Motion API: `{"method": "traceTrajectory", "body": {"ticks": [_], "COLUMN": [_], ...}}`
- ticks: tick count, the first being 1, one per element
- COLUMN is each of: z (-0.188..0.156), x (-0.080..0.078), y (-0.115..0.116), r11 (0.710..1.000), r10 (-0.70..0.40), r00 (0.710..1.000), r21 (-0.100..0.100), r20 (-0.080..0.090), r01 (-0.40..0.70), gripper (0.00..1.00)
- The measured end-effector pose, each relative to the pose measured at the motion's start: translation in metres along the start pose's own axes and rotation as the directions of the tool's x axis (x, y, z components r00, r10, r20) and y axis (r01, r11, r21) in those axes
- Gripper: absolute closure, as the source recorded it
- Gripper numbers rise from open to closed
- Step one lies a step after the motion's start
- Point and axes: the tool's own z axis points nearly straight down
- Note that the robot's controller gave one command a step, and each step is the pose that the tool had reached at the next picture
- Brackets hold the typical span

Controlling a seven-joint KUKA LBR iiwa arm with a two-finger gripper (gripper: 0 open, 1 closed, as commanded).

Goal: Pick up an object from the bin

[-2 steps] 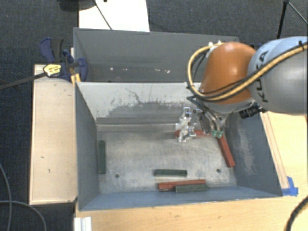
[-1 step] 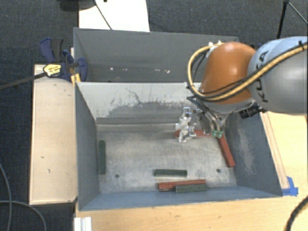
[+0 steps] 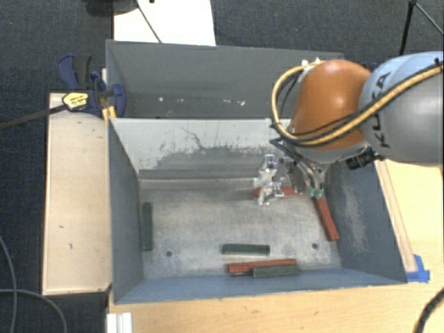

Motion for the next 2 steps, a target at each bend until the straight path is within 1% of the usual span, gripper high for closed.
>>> {"method": "traceTrajectory", "body": {"ticks": [1,2], "z": [-0.029,-0.059], "x": [0.002,0.000], "y": [-0.002,-0.002], "r11": [1.000,1.000], "r10": [0.021,0.028], "r00": [1.000,1.000], "r21": [0.000,0.000], "r20": [-0.003,0.002], "r01": [-0.021,-0.028], "gripper": [1.00,1.00]}}
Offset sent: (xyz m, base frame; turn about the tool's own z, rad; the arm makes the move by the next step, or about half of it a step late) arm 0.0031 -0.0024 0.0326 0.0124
